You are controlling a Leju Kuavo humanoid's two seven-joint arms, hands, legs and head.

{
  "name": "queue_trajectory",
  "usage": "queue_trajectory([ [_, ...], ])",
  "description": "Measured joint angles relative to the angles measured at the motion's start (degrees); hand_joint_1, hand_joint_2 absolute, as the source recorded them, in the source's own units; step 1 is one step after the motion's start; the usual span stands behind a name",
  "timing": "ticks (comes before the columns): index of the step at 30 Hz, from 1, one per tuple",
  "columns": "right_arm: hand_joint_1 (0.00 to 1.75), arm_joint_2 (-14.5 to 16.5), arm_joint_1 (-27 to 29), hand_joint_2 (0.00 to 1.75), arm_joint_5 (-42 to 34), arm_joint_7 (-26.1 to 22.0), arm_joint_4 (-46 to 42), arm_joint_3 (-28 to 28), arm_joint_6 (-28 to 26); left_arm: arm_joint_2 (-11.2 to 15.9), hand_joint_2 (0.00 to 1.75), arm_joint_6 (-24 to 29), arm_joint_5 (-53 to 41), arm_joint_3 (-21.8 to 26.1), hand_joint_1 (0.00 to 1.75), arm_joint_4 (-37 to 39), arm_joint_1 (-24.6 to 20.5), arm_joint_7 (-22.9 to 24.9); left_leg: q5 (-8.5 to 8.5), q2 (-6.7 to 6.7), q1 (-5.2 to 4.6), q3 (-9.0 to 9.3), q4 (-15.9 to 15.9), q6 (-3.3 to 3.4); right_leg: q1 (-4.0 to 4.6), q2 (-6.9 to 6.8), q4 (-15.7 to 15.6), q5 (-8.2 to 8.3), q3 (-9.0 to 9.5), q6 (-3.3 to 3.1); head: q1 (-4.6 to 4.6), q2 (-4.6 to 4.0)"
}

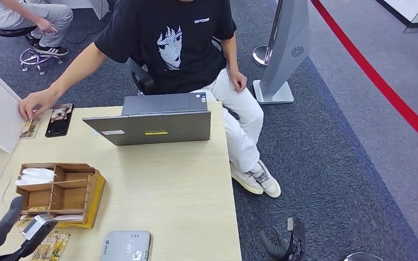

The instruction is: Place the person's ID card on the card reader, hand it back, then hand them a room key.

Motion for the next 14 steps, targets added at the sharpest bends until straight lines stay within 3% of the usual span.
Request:
queue_trajectory([
  [4,0.0,0.0,1.0,1.75,-2.0,-0.1,-0.6,0.0,0.1,-6.7,1.75,0.4,7.6,4.7,0.0,-5.3,4.8,-6.3,-0.02,-0.01,0.0,-0.01,0.0,0.01,0.0,-0.02,0.0,-0.01,-0.01,0.01,0.01,0.0],
  [11,0.0,-0.1,1.9,1.75,-5.1,-0.1,-1.1,-0.3,1.9,-15.3,1.75,-0.9,15.6,11.7,0.0,-9.3,9.1,-11.5,-0.02,-0.01,0.0,0.02,0.0,0.0,0.0,-0.05,0.0,-0.01,0.03,0.01,-0.01,0.0],
  [12,0.0,-0.2,2.2,1.75,-5.8,-0.1,-1.2,-0.5,2.4,-17.0,1.75,-2.1,17.8,13.3,0.1,-9.5,9.5,-12.2,-0.02,-0.01,0.0,0.02,0.0,0.0,0.0,-0.05,0.0,-0.01,0.03,0.01,-0.01,0.0],
  [13,0.03,-0.2,2.5,1.75,-6.4,-0.1,-1.4,-0.7,3.0,-18.9,1.75,-3.7,19.7,15.3,0.54,-9.6,9.9,-13.1,-0.02,-0.02,0.0,0.02,0.0,0.01,0.0,-0.06,0.0,-0.01,0.03,0.01,-0.01,0.0],
  [14,0.05,-0.2,2.7,1.75,-6.7,-0.1,-1.5,-0.8,3.3,-19.9,1.75,-4.6,20.7,16.3,0.72,-9.7,10.1,-13.6,-0.02,-0.03,0.0,0.02,0.0,0.01,0.0,-0.06,0.0,-0.01,0.04,0.01,0.0,0.0],
])
